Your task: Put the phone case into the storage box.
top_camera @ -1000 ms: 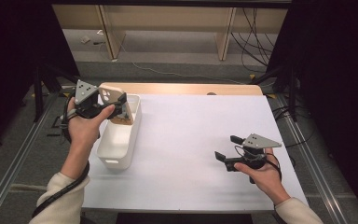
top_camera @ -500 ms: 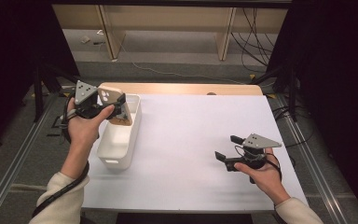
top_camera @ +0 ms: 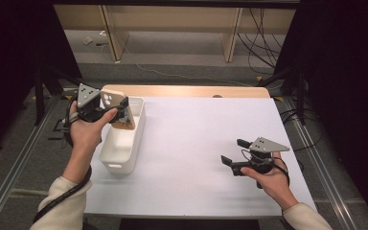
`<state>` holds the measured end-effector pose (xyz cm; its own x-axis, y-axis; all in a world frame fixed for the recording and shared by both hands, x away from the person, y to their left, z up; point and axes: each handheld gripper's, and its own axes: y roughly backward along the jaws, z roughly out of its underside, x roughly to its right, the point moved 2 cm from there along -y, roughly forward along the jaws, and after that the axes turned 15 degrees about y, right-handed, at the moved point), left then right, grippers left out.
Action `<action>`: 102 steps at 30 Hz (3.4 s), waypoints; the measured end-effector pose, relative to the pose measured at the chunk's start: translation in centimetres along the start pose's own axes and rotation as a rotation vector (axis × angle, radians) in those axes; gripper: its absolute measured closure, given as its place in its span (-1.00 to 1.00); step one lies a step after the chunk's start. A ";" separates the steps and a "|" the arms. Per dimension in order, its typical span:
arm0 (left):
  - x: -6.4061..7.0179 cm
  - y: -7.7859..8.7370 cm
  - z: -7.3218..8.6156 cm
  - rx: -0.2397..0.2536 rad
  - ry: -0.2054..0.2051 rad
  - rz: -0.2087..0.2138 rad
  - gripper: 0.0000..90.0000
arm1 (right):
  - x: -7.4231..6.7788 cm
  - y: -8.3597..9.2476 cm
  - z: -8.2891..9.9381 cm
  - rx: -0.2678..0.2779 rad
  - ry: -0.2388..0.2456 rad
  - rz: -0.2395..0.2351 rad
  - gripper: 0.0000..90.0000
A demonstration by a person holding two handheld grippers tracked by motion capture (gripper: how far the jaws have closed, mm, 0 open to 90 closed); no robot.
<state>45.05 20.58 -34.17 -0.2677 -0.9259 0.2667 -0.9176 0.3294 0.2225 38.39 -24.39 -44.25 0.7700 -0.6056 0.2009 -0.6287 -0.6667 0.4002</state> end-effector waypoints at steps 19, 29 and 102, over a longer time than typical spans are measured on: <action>-0.4 -0.4 0.5 -0.012 0.002 -0.006 -0.76 | 0.0 0.0 0.0 -0.001 0.000 -0.001 -0.75; -0.6 -0.5 0.6 -0.016 0.001 -0.009 -0.76 | 0.0 0.0 0.0 -0.001 0.000 -0.001 -0.75; -1.3 -3.5 1.6 -0.056 0.021 -0.029 -0.76 | 0.0 -0.1 0.0 0.016 -0.019 -0.004 -0.75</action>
<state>48.09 20.30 -36.81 -0.2345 -0.9311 0.2793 -0.9067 0.3131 0.2825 38.47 -24.35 -44.26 0.7706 -0.6109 0.1817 -0.6272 -0.6762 0.3864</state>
